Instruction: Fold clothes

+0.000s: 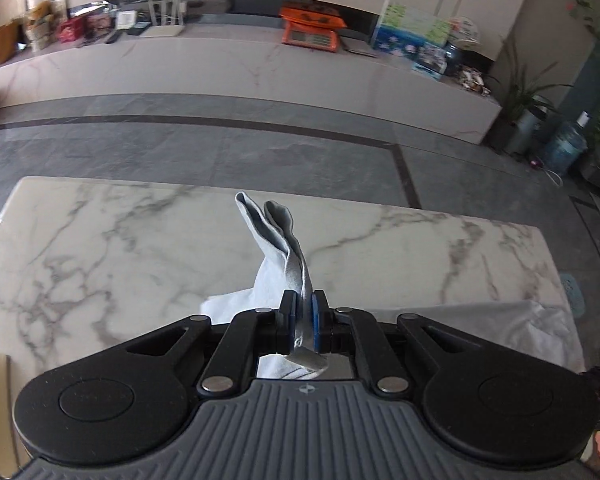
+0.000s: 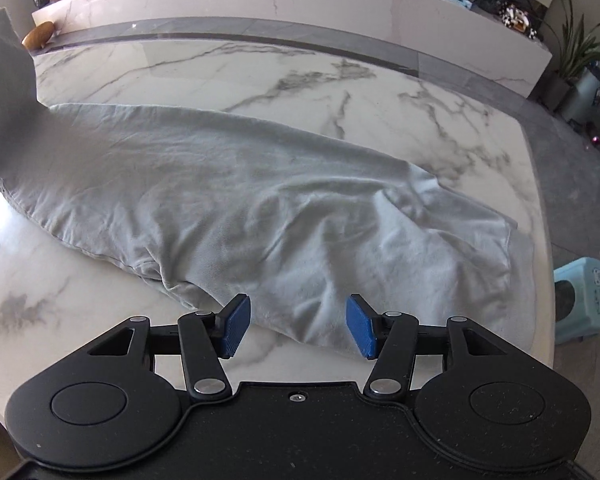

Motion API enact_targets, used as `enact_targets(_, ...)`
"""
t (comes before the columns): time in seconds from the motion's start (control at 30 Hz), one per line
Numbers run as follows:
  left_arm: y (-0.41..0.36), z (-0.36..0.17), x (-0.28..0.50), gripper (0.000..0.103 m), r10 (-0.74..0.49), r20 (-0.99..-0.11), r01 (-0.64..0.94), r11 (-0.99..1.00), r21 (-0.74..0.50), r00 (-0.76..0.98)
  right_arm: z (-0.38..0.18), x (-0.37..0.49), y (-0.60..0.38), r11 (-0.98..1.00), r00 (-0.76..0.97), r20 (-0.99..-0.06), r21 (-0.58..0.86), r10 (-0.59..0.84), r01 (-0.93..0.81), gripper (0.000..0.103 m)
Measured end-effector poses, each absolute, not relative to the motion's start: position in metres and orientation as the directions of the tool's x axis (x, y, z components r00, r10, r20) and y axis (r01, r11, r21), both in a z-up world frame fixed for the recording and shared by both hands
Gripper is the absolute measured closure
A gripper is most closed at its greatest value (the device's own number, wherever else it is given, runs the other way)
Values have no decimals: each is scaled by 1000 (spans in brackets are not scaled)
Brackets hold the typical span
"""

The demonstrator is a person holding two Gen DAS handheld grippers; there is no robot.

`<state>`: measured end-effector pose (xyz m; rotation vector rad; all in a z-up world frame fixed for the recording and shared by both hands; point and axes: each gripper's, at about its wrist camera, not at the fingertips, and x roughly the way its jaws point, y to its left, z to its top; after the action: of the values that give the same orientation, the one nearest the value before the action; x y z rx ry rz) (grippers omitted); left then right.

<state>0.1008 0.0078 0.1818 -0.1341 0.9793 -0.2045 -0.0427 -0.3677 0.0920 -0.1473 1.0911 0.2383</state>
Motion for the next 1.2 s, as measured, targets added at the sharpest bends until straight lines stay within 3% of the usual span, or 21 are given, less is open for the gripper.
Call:
enact_targets(0.23, -87, 143, 119, 96, -358, -826, 239, 931, -277, 436, 94, -33, -353, 947, 443, -854, 156, 272, -280, 51)
enact_targets(0.33, -118, 125, 121, 96, -381, -839, 278, 917, -287, 389, 91, -27, -341, 937, 428, -861, 141, 275, -319, 51)
enact_targets(0.63, -180, 52, 117, 96, -342, -903, 385, 894, -228, 260, 64, -11, -334, 935, 371, -895, 119, 247, -334, 51)
enact_targets(0.87, -188, 33, 112, 94, -323, -918, 438, 877, -199, 230, 54, -6, -332, 935, 335, -913, 114, 232, -336, 51)
enact_targets(0.97, -187, 32, 114, 88, -339, -915, 434, 874, -219, 220, 58, -5, -329, 937, 335, -916, 103, 220, -335, 51)
enact_targets(1.13, -169, 49, 113, 69, -405, -880, 441, 856, -270, 248, 73, -2, -322, 933, 344, -898, 161, 274, -322, 51)
enact_targets(1.2, -156, 58, 109, 68, -410, -872, 449, 854, -264, 268, 77, 0, -314, 930, 344, -893, 179, 291, -322, 51)
